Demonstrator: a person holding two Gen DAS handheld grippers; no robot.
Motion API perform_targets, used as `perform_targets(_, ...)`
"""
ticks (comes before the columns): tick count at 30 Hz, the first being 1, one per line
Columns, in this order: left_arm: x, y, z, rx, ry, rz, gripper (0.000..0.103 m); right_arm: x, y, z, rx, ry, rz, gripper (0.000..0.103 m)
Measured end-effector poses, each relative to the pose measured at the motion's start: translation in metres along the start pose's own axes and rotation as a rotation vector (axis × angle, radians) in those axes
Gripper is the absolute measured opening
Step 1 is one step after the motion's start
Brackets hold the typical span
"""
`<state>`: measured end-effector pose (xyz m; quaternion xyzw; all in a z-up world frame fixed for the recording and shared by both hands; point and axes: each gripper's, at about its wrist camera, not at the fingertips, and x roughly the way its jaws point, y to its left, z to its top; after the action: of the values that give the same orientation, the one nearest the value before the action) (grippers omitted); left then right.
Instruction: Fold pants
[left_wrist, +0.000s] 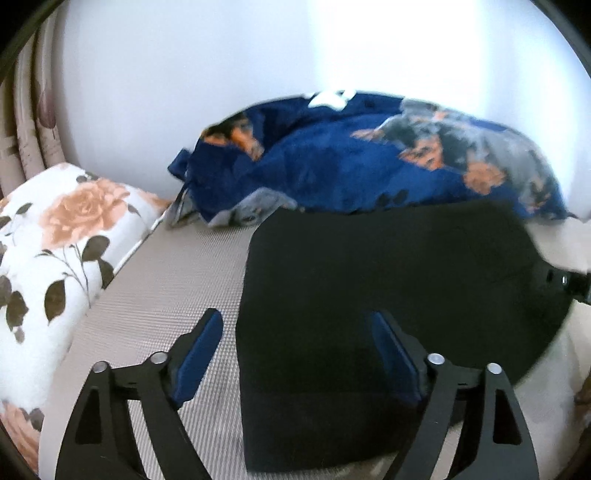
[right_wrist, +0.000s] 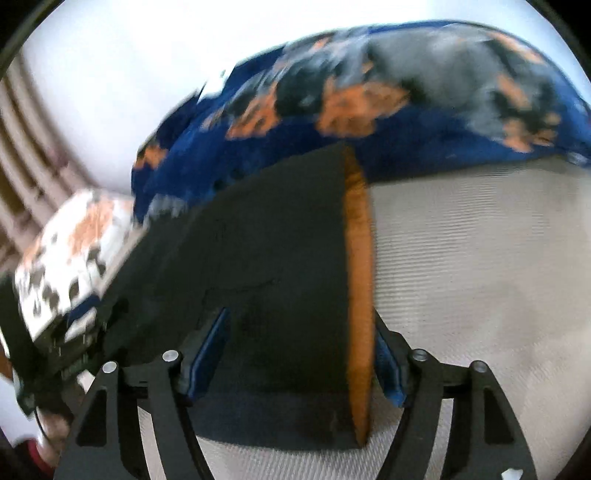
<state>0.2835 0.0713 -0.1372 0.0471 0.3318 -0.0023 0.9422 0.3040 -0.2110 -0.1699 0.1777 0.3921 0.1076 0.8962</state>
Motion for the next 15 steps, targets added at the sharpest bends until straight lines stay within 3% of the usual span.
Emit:
perform_targets(1, -0.008, -0.001, 0.0, 0.006, -0.012, 0.007, 0.086, -0.008, 0.001, -0.002, 0.013, -0.028, -0.008, 0.082)
perform_targets(4, -0.034, -0.005, 0.0, 0.013, -0.045, 0.022, 0.091, -0.044, 0.005, -0.013, 0.043, -0.121, -0.032, 0.093)
perform_targets(7, -0.063, -0.009, 0.001, 0.006, -0.082, 0.0, 0.098, -0.063, 0.015, -0.024, 0.029, -0.118, -0.022, 0.093)
perform_targets(15, -0.157, -0.02, 0.011, -0.013, -0.239, 0.056, 0.103, -0.12, 0.038, -0.056, -0.005, -0.124, 0.037, 0.093)
